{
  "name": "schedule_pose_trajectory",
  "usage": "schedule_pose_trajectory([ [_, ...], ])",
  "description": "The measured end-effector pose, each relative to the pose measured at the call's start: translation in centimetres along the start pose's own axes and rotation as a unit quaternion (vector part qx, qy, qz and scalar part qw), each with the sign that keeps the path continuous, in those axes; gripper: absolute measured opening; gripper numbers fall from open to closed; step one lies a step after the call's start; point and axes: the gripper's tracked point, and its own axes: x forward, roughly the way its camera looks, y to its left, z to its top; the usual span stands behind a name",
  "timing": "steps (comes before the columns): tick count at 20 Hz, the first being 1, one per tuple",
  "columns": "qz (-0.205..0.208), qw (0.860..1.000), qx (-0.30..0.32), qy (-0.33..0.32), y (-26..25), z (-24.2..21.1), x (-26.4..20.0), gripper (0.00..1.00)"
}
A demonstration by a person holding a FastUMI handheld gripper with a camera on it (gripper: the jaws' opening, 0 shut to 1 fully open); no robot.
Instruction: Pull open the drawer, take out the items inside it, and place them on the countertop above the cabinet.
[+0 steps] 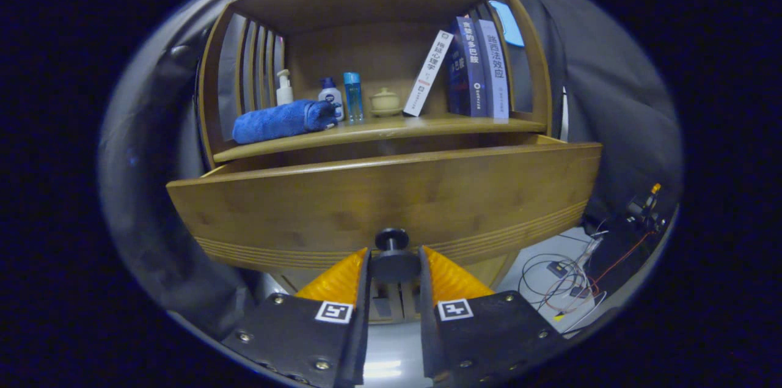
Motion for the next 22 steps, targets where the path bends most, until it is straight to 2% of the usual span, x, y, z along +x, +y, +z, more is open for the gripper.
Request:
schedule_pose_trajectory([
  [1, -0.003, 1.0, -0.001, 0.003, 0.0, -0.2, -0.6, 0.36],
  [2, 0.014, 1.0, 0.001, 0.004, 0.5, -0.4, -1.7, 0.36],
  [3, 0.093, 0.996, -0.002, 0.003, 3.3, -1.1, -4.2, 0.37],
  [4, 0.063, 0.998, -0.027, 0.012, 1.6, -1.9, -4.5, 0.01],
  [7, 0.047, 0.999, 0.003, -0.004, 0.3, -1.0, -4.9, 0.01],
  [14, 0.023, 0.998, 0.021, -0.049, -1.3, 1.2, -5.4, 0.01],
  [17, 0.015, 0.995, 0.037, -0.092, -1.5, 4.3, -5.9, 0.01],
  [22, -0.001, 0.991, 0.009, -0.136, -0.9, 11.2, -6.3, 0.01],
])
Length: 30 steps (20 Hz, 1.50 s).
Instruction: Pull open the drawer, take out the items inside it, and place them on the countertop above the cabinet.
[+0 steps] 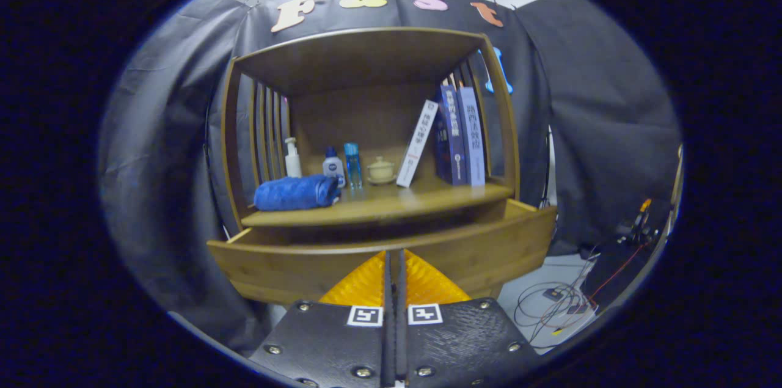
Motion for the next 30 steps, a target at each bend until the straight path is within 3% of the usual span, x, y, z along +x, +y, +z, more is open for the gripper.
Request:
schedule_pose_trajectory([
  [6, 0.007, 1.0, -0.021, -0.017, 2.8, 5.4, 4.6, 0.01],
  [9, -0.028, 0.999, -0.022, 0.006, 2.0, 5.5, 6.7, 0.09],
  [11, -0.045, 0.998, -0.011, 0.033, 1.7, 4.9, 7.6, 0.3],
  [15, -0.078, 0.992, -0.001, 0.102, 1.1, 2.9, 9.1, 0.56],
  [18, -0.097, 0.979, -0.02, 0.181, 0.9, 0.7, 10.3, 0.81],
  [22, -0.132, 0.942, -0.054, 0.302, 0.2, -2.8, 11.4, 0.81],
  [30, -0.109, 0.898, -0.062, 0.422, 1.8, -8.4, 14.4, 0.81],
])
